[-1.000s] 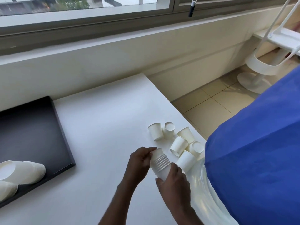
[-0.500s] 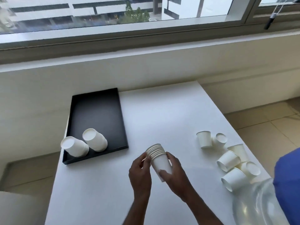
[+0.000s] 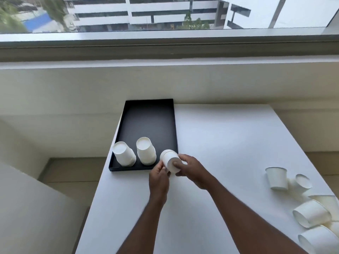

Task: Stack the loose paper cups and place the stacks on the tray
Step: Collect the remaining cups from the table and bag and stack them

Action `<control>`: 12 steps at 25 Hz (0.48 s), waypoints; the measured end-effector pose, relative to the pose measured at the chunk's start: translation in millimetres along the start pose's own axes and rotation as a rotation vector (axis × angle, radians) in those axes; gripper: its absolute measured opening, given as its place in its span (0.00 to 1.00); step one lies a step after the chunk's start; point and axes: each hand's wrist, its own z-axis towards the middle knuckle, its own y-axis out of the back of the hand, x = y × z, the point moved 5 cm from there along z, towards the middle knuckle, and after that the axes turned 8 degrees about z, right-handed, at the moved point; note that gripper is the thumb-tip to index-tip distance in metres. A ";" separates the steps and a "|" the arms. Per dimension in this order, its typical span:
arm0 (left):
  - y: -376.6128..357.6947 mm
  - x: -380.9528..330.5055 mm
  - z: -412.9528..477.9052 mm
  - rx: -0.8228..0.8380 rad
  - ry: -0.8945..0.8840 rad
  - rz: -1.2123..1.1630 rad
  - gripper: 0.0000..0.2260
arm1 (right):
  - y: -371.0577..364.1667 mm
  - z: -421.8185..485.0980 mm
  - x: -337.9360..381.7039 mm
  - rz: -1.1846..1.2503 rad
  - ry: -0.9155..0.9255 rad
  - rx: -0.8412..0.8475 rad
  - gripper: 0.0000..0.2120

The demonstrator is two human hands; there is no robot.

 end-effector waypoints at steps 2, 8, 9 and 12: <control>-3.9 -4.6 12.1 0.059 -0.042 0.033 0.18 | 0.9 16.9 3.1 0.045 -0.022 -0.044 0.15; -14.4 3.2 37.0 0.117 -0.015 0.161 0.15 | 1.6 50.4 1.3 -0.022 -0.150 -0.191 0.21; -18.0 6.9 39.3 0.129 0.015 0.177 0.17 | 2.3 55.5 -2.7 -0.060 -0.185 -0.226 0.24; -26.0 17.1 40.7 0.111 0.098 0.246 0.25 | 2.9 53.2 1.3 -0.211 -0.227 -0.416 0.29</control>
